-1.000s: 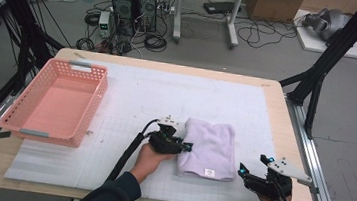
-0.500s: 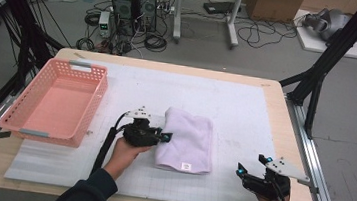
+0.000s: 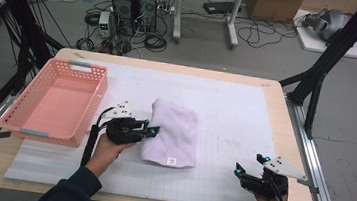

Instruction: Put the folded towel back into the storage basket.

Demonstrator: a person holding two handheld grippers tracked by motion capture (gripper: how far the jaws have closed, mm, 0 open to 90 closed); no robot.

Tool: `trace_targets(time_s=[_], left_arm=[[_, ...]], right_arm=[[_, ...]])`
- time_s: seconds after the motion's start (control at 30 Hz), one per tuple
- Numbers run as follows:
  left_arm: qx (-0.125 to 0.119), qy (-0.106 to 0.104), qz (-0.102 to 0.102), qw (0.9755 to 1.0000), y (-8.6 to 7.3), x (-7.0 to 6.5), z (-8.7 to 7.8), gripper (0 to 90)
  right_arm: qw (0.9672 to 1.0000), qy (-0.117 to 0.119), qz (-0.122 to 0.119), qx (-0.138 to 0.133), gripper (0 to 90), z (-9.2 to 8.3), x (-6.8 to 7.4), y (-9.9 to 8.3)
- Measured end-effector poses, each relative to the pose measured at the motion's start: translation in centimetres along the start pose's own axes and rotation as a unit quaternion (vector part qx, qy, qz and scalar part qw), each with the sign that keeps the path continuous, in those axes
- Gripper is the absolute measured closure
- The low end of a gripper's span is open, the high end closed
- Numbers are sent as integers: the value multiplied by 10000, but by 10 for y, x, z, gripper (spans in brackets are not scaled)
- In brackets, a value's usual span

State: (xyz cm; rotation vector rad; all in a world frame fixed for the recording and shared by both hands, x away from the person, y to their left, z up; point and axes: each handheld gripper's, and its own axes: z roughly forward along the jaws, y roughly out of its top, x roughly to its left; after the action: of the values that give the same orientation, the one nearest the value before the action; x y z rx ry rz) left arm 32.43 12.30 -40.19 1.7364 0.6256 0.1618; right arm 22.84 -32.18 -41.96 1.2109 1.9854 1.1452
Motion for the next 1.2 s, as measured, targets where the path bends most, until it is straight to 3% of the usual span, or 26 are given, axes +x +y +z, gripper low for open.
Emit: trace_targets(time_s=[0.53, 0.67, 0.77, 0.97, 1.2], left_arm=[[-319, -39, 619, 9976, 39, 5, -40, 749], [-547, -31, 777, 9955, 48, 10, -55, 749], [-548, -21, 848, 9949, 52, 13, -62, 748], [-666, -109, 1047, 9922, 63, 27, -88, 748], [-876, 30, 1222, 9886, 74, 48, -130, 748]], right_arm=[[10000, -19, -50, -22, 188, 1, 1, 2], [10000, -18, -41, -4, 188, 1, 2, 2], [10000, -18, -37, -8, 188, 2, 1, 2], [10000, -21, -92, -8, 188, 3, 2, 2], [9999, -20, -101, -35, 188, 3, 3, 4]])
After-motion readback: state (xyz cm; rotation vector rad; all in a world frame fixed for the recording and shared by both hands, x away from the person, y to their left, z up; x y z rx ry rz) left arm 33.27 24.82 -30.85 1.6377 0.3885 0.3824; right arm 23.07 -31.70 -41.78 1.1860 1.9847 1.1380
